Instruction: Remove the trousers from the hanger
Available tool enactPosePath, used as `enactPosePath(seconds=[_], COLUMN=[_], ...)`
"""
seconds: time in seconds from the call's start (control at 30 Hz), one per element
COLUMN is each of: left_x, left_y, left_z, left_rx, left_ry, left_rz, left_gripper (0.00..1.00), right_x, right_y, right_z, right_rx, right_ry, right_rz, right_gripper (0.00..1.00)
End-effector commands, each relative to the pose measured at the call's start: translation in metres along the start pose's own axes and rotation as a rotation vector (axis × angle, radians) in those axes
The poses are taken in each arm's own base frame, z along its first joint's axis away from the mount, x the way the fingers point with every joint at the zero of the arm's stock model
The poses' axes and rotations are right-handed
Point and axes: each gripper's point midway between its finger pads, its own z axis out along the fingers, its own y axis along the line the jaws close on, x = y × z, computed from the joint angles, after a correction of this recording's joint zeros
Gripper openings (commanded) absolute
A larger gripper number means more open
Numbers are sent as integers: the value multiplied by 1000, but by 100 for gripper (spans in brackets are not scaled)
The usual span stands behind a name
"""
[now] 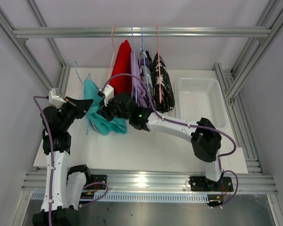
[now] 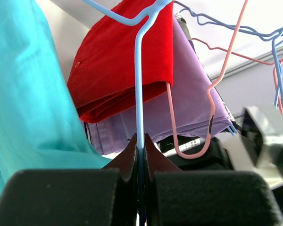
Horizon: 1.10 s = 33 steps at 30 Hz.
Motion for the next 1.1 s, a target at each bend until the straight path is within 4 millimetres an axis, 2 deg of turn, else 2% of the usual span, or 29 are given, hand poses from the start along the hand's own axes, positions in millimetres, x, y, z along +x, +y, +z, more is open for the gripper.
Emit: enactPosePath(seconds=[0.0, 0.1, 0.13, 0.2, 0.23, 0.27, 0.37, 0.47, 0.63, 0.77, 0.83, 0.93, 1.0, 1.07], left_x=[-13, -13, -12, -9, -5, -4, 4, 6, 16, 21, 23, 34, 36, 39], left_y=[-18, -20, -20, -21, -24, -28, -42, -58, -61, -54, -51, -50, -50, -48], left_z=[-2, -2, -2, -2, -2, -3, -8, -18, -26, -27, -27, -27, -27, -26], left_rx=[77, 87, 89, 92, 99, 105, 114, 143, 154, 140, 138, 154, 159, 155], left_ry=[-45, -40, -36, -28, -14, -10, -1, -7, 11, 14, 14, 44, 52, 59], left_rz=[58, 63, 62, 62, 63, 75, 113, 125, 110, 118, 121, 130, 138, 151], left_gripper=[0, 0, 0, 0, 0, 0, 0, 0, 0, 0, 0, 0, 0, 0], right_x=[-56, -55, -46, -51, -38, -44, -34, -19, -6, -3, -4, -5, -6, -5], right_y=[17, 17, 16, 20, 18, 21, 18, 13, 15, 20, 24, 29, 35, 39], right_z=[-31, -39, -41, -53, -57, -65, -78, -85, -88, -87, -87, -87, -86, -84], right_rx=[0, 19, 28, 33, 47, 45, 77, 104, 104, 105, 97, 83, 72, 70], right_ry=[-109, -107, -89, -105, -86, -102, -90, -70, -55, -51, -53, -56, -57, -50], right_rz=[-46, -56, -56, -55, -51, -50, -40, -28, -9, -3, -1, -4, -6, -13], right_gripper=[0, 0, 0, 0, 0, 0, 0, 0, 1, 11, 23, 32, 32, 38])
